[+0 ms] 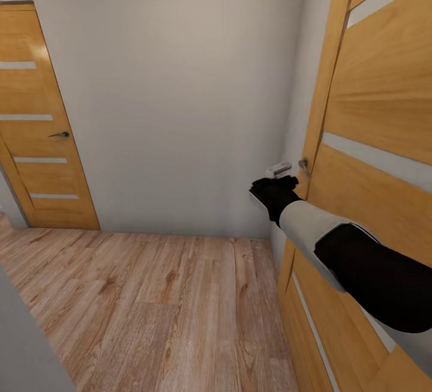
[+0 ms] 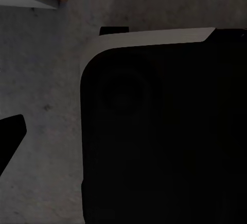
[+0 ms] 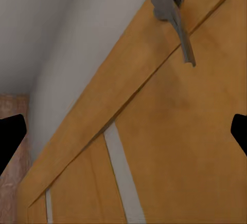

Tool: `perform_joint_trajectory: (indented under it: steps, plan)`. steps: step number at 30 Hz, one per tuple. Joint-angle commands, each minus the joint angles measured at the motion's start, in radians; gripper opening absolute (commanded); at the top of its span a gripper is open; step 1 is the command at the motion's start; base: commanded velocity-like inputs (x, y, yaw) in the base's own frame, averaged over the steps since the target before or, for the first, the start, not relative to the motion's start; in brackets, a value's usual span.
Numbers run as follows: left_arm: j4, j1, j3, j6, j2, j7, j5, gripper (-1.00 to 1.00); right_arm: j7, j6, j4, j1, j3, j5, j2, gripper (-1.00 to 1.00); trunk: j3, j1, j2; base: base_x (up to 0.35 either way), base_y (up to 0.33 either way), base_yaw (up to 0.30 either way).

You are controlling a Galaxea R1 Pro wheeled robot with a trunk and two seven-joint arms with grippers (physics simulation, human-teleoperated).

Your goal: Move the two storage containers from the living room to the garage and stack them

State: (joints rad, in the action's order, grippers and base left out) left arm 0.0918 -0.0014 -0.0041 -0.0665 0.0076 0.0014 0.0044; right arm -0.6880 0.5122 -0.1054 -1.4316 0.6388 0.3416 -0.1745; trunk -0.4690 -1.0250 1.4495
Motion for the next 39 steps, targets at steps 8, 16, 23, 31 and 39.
perform_joint_trajectory:
  steps: [8, 16, 23, 31, 39]
  plan:
    - [0.000, 0.000, 0.001, -0.003, 0.000, 0.000, 0.001, 1.00, 0.119, -0.044, -0.020, 0.000, -0.012, 0.179, 0.000, 1.00, -0.001, 0.000, 0.001, 0.000, 0.000, 0.000]
    - [0.000, 0.000, 0.001, -0.003, 0.000, 0.000, 0.001, 1.00, 0.338, -0.115, -0.022, 0.121, -0.011, 0.301, 0.000, 1.00, -0.001, 0.000, 0.001, 0.000, 0.000, 0.000]
    - [0.000, 0.000, 0.001, -0.003, 0.000, 0.000, 0.001, 1.00, 0.423, -0.219, -0.021, 0.267, -0.013, 0.297, 0.000, 1.00, -0.001, 0.000, 0.001, 0.000, 0.000, 0.000]
    - [-0.001, 0.000, 0.001, -0.003, 0.000, 0.000, 0.001, 1.00, 0.462, -0.302, -0.018, 0.445, -0.009, 0.292, 0.000, 1.00, -0.001, 0.000, 0.001, 0.000, 0.000, 0.000]
    - [-0.001, 0.000, 0.001, -0.003, 0.000, 0.000, 0.002, 1.00, 0.463, -0.313, -0.016, 0.597, -0.004, 0.189, 0.000, 1.00, -0.001, 0.000, 0.001, 0.000, 0.000, 0.000]
